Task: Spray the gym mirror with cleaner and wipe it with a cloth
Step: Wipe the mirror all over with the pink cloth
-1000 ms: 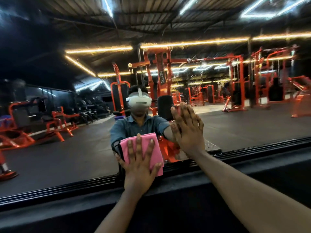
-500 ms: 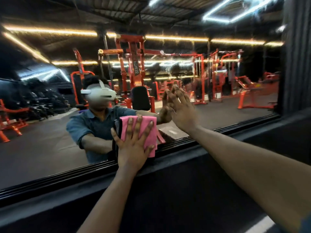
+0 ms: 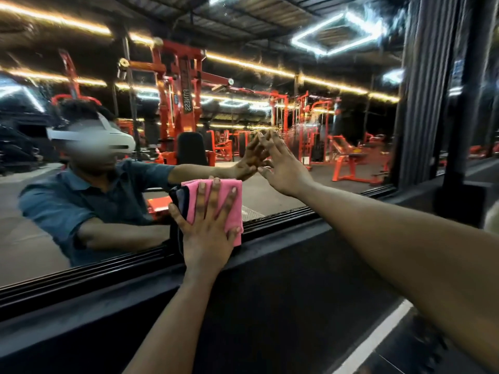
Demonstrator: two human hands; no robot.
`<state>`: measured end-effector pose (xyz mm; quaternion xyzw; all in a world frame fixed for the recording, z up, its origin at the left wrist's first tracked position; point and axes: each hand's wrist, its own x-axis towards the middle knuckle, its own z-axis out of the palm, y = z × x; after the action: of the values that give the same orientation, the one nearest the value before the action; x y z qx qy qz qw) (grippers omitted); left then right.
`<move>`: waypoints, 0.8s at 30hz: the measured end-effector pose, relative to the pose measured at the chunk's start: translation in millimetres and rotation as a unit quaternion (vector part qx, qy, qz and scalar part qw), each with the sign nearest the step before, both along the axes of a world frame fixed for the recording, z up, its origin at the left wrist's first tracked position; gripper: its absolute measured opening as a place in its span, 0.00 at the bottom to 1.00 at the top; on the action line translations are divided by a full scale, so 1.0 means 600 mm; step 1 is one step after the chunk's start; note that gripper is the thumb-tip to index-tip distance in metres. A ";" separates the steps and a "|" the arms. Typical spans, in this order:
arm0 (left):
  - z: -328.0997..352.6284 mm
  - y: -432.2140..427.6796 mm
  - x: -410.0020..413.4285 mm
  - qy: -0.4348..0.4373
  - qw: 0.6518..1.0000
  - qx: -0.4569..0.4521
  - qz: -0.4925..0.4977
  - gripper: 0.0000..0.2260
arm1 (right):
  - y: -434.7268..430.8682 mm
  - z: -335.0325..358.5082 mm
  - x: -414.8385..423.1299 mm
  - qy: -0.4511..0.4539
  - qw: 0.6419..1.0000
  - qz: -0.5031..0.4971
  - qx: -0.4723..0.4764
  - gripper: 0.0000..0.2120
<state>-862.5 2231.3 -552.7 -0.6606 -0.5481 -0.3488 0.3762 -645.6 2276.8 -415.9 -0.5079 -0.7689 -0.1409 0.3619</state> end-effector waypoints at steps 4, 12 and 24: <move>-0.002 -0.003 -0.002 0.007 1.000 0.001 0.011 0.41 | -0.010 0.001 -0.009 0.003 1.000 -0.005 -0.014 0.37; -0.001 -0.005 -0.002 0.004 1.000 0.007 0.008 0.42 | -0.028 0.011 -0.003 -0.038 0.997 -0.030 -0.055 0.39; 0.005 -0.013 0.006 0.020 0.999 -0.005 0.051 0.37 | -0.002 -0.022 0.030 -0.057 0.998 -0.012 0.006 0.39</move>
<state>-858.9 2223.6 -549.4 -0.6407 -0.5750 -0.3133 0.4009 -627.3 2275.7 -428.9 -0.5063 -0.7809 -0.1786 0.3193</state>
